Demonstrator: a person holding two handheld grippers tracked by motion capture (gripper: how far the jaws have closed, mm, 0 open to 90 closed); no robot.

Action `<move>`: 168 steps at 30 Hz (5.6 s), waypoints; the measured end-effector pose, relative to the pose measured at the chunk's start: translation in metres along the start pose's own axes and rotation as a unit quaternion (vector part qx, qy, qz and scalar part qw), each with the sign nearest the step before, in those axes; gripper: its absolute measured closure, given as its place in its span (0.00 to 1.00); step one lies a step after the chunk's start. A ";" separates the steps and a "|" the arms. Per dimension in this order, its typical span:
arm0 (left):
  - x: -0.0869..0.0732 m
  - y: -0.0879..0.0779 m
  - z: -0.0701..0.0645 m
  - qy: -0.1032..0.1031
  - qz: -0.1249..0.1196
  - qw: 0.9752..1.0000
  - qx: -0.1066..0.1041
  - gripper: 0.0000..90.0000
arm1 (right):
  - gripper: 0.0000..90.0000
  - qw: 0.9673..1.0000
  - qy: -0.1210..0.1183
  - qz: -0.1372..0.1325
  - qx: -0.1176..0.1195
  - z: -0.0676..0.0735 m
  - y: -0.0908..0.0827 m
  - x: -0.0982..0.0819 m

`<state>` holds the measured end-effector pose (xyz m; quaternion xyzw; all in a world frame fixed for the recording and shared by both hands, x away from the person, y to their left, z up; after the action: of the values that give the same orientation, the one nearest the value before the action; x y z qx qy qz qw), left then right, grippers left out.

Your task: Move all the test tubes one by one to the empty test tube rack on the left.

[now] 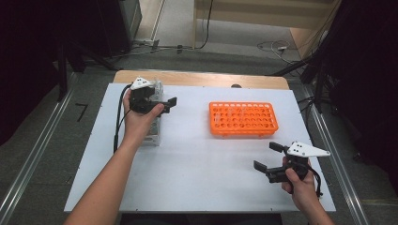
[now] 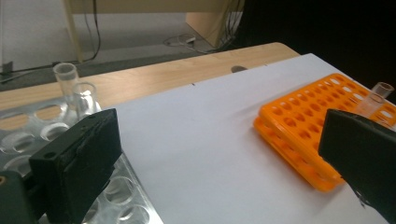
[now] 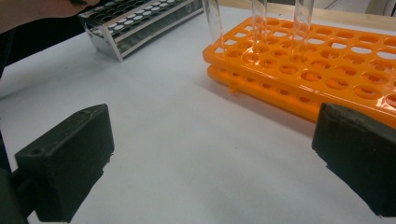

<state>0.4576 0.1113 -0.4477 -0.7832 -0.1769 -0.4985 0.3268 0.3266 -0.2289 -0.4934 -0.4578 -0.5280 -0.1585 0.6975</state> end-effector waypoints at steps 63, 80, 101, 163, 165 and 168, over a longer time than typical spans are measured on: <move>-0.084 -0.064 -0.117 0.026 -0.031 0.996 -0.085 0.00 | 0.61 0.993 0.024 0.025 -0.115 -0.049 0.131 0.049; -0.086 -0.062 -0.119 0.022 -0.029 0.995 -0.089 0.00 | 0.77 0.987 0.013 0.035 -0.155 -0.052 0.146 0.040; -0.087 -0.059 -0.121 0.022 -0.027 0.995 -0.091 0.00 | 0.82 0.988 0.010 -0.003 -0.152 -0.052 0.130 0.060; -0.081 -0.041 -0.165 0.052 -0.012 0.989 -0.140 0.06 | 0.82 0.998 -0.058 -0.015 0.005 0.096 0.046 0.034; -0.080 -0.040 -0.169 0.053 -0.011 0.988 -0.145 0.08 | 0.82 0.998 -0.066 -0.012 0.009 0.102 0.048 0.032; -0.080 -0.037 -0.175 0.054 -0.008 0.987 -0.154 0.14 | 0.82 0.997 -0.072 -0.008 0.014 0.110 0.050 0.030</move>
<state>0.2835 0.0212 -0.4564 -0.7949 -0.0861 -0.5636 0.2076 0.3086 -0.1054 -0.4877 -0.4538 -0.5824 -0.1233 0.6631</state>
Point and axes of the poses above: each handheld gripper's, and its own axes: y roughly forward along the jaws, x roughly out of its top, z roughly to its left, the point moved 10 cm from there along y, roughly forward along the jaws, and after that the axes turned 15 degrees about -x, right-handed, at the moved point
